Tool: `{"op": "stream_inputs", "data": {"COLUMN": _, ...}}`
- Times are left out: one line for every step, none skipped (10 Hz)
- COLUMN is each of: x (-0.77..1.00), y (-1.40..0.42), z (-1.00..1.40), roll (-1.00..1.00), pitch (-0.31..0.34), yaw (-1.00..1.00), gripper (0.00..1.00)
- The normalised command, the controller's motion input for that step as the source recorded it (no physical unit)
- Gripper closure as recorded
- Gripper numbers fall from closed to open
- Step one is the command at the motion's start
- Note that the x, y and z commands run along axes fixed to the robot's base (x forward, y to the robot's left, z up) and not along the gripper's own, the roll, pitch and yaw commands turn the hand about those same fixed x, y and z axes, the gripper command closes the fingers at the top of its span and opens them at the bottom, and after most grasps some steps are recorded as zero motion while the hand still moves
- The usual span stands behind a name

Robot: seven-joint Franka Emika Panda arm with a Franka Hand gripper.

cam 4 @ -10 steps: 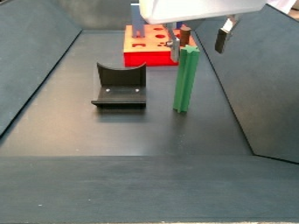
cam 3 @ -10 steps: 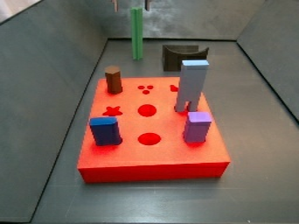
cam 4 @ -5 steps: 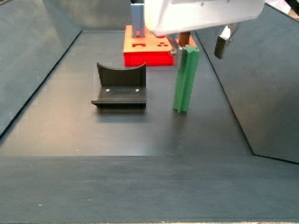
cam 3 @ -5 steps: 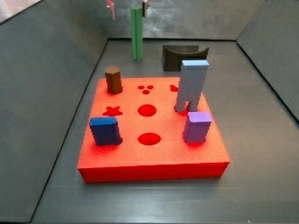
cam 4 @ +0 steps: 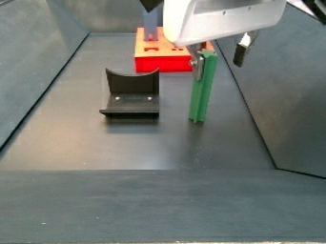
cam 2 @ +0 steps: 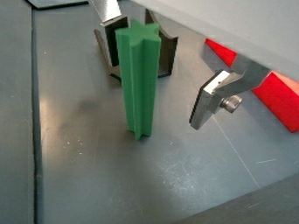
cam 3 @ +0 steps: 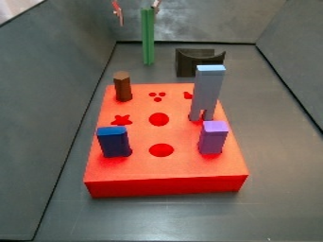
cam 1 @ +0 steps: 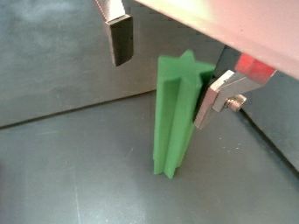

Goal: Pick up the star object. Move up. Move to above the board. Insert the star object.
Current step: Pick up the star object.

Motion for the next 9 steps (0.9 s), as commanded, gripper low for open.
{"op": "stream_inputs", "data": {"x": 0.00, "y": -0.02, "z": -0.19, "roll": -0.06, "pitch": -0.061, "yaw": 0.18, "gripper": 0.00}}
{"op": "stream_inputs", "data": {"x": 0.00, "y": 0.00, "z": 0.00, "roll": -0.04, "pitch": -0.050, "yaw": 0.01, "gripper": 0.00}}
{"op": "stream_inputs", "data": {"x": 0.00, "y": 0.00, "z": 0.00, "roll": 0.00, "pitch": 0.000, "yaw": 0.00, "gripper": 1.00}}
{"op": "stream_inputs", "data": {"x": -0.01, "y": 0.00, "z": 0.00, "roll": 0.00, "pitch": -0.059, "yaw": 0.00, "gripper": 1.00}}
{"op": "stream_inputs", "data": {"x": 0.00, "y": -0.01, "z": 0.00, "roll": 0.01, "pitch": 0.000, "yaw": 0.00, "gripper": 1.00}}
{"op": "stream_inputs", "data": {"x": 0.00, "y": 0.00, "z": 0.00, "roll": 0.00, "pitch": 0.000, "yaw": 0.00, "gripper": 1.00}}
{"op": "stream_inputs", "data": {"x": 0.00, "y": 0.00, "z": 0.00, "roll": 0.00, "pitch": 0.000, "yaw": 0.00, "gripper": 1.00}}
{"op": "stream_inputs", "data": {"x": 0.00, "y": 0.00, "z": 0.00, "roll": 0.00, "pitch": 0.000, "yaw": 0.00, "gripper": 1.00}}
{"op": "stream_inputs", "data": {"x": 0.00, "y": 0.00, "z": 0.00, "roll": 0.00, "pitch": 0.000, "yaw": 0.00, "gripper": 1.00}}
